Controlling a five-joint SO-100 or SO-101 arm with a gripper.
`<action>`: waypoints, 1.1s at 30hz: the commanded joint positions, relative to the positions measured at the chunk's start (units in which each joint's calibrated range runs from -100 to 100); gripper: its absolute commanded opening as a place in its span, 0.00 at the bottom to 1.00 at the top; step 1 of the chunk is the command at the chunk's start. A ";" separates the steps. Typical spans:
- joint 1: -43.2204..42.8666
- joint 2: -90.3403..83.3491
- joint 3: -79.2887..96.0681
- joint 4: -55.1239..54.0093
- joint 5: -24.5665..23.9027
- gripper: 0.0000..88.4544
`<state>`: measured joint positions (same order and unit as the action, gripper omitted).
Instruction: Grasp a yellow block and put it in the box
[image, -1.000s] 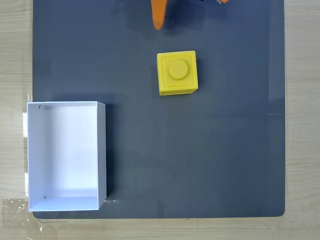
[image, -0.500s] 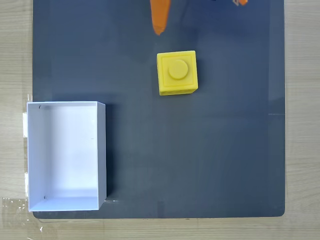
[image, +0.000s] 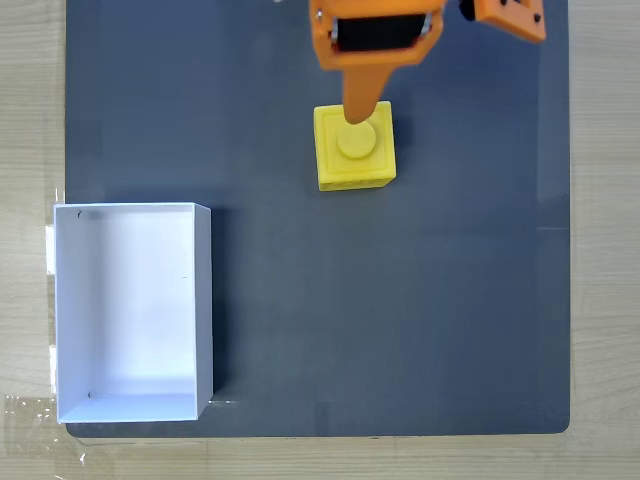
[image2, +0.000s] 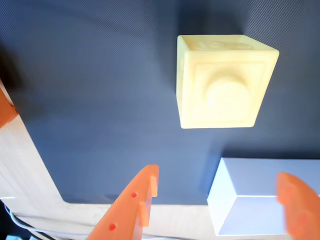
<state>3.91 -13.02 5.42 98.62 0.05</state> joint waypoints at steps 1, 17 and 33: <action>0.21 2.43 -3.11 0.86 0.31 0.50; -0.80 26.58 -4.02 -7.95 0.31 0.57; -1.64 29.80 -4.11 -9.70 0.37 0.24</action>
<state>2.20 17.49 2.44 88.92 0.11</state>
